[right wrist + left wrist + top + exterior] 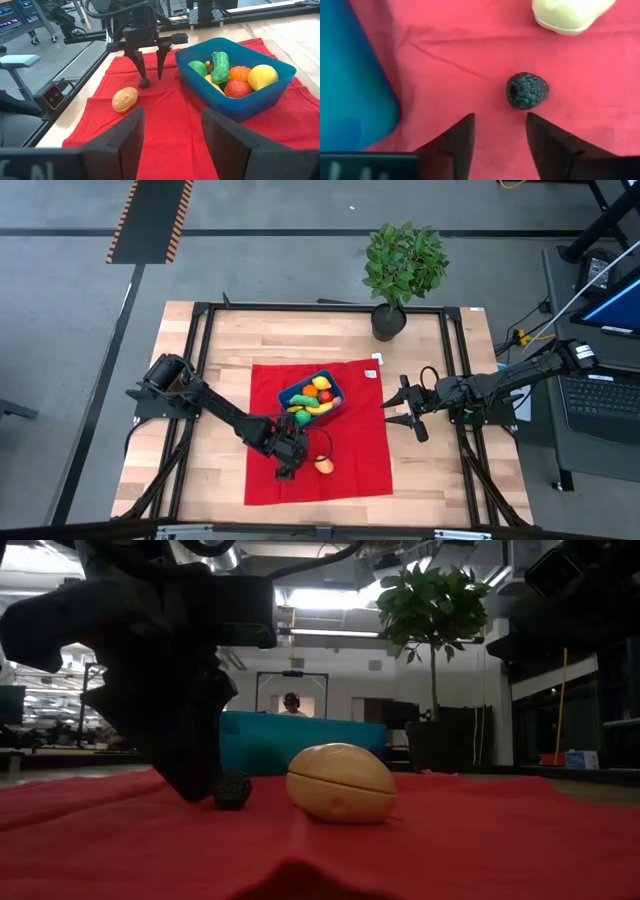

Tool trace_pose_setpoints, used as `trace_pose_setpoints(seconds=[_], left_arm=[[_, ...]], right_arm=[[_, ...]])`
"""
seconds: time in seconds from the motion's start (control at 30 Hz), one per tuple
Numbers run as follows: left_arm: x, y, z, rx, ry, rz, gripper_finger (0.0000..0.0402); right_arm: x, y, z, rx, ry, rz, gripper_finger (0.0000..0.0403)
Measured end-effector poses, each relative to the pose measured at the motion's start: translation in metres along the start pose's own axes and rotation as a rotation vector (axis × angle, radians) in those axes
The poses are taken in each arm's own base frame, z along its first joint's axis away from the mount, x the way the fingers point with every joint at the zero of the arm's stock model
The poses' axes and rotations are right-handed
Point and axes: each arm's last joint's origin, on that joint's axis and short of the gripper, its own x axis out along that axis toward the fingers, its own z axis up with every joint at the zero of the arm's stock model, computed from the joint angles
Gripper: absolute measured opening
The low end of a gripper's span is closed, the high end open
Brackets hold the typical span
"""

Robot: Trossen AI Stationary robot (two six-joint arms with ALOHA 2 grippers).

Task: Pick and placing Produce into tupperware
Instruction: Put the blackberry into the blue bin

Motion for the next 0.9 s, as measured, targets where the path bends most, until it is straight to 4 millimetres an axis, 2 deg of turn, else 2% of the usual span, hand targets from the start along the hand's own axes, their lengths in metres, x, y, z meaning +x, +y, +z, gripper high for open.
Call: trace_pose_setpoints(seconds=[0.13, 0.27, 0.9], left_arm=[[0.0000, -0.0005, -0.0011, 0.001, 0.022, -0.025, 0.0195], [0.0000, -0.0006, -0.0011, 0.001, 0.023, -0.028, 0.0206], [-0.0041, -0.0012, 0.0057, -0.012, 0.014, -0.072, 0.0197]], right_arm=[[0.0000, 0.0000, 0.0000, 0.000, 0.000, 0.000, 0.0196], [0.0000, 0.0000, 0.0000, 0.000, 0.000, 0.000, 0.0196], [0.0000, 0.0000, 0.0000, 0.000, 0.000, 0.000, 0.0196]])
